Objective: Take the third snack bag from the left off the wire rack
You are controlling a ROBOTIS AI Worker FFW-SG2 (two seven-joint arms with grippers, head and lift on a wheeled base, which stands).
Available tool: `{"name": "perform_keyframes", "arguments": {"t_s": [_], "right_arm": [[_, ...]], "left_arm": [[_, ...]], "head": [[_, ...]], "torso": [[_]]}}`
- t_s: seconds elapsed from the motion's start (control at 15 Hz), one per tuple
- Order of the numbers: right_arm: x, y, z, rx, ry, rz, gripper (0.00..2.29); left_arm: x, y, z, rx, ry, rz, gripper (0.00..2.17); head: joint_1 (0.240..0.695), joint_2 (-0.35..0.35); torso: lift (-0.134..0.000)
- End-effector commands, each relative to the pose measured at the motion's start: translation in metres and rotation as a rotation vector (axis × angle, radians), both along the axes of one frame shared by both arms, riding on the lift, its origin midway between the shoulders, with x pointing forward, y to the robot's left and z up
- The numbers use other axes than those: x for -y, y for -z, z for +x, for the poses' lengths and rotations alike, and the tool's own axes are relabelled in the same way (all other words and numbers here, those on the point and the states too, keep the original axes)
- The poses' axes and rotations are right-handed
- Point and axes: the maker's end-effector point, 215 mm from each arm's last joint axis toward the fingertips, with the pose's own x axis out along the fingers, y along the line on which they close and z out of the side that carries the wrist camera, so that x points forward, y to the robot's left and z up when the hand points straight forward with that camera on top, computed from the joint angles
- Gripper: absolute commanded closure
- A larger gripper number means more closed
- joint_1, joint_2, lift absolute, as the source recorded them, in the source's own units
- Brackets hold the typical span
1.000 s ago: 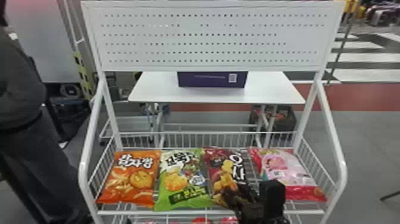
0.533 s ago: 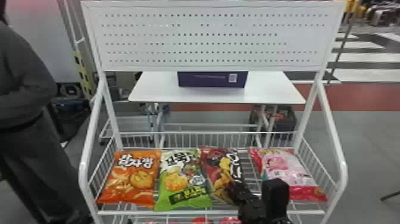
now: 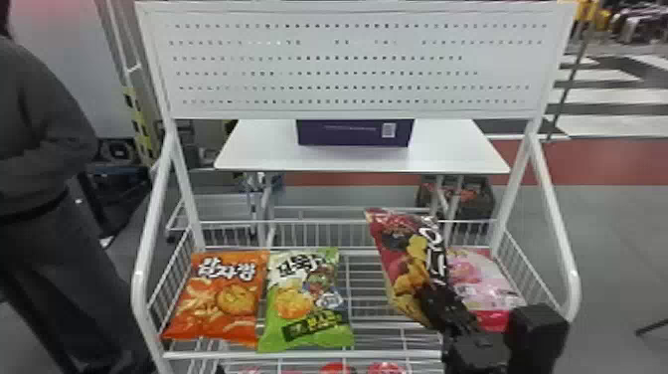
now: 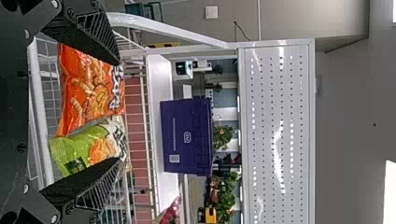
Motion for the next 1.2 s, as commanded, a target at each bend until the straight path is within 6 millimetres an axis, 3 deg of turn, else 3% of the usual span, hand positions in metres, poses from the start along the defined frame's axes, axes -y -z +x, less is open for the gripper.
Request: {"name": "perform_keyframes", "arguments": {"t_s": [0.0, 0.2, 0.53, 0.73, 1.13], "right_arm": [[0.013, -0.019, -0.027, 0.034, 0.008, 0.016, 1.77], [0.031, -0.033, -0.062, 0.077, 0.021, 0.034, 1.77], [0.056, -0.033, -0.115, 0.093, 0.048, 0.057, 1.77], [0.076, -0.043, -0.137, 0.126, 0.083, 0.062, 1.77], [0.118, -0.040, -0.165, 0.130, 0.151, 0.049, 1.77]], "left_arm": [[0.001, -0.001, 0.001, 0.002, 0.002, -0.002, 0.17], [0.001, 0.000, 0.001, 0.001, 0.000, -0.001, 0.17], [0.000, -0.003, 0.001, 0.007, -0.002, -0.003, 0.17], [-0.001, -0.003, -0.001, 0.007, -0.006, -0.004, 0.17], [-0.010, -0.008, 0.000, 0.020, -0.023, -0.019, 0.17]], "head": [[0.499, 0.000], [0.499, 0.000], [0.499, 0.000], [0.499, 0.000], [0.499, 0.000]], "torso": [[0.000], [0.000], [0.000], [0.000], [0.000]]}}
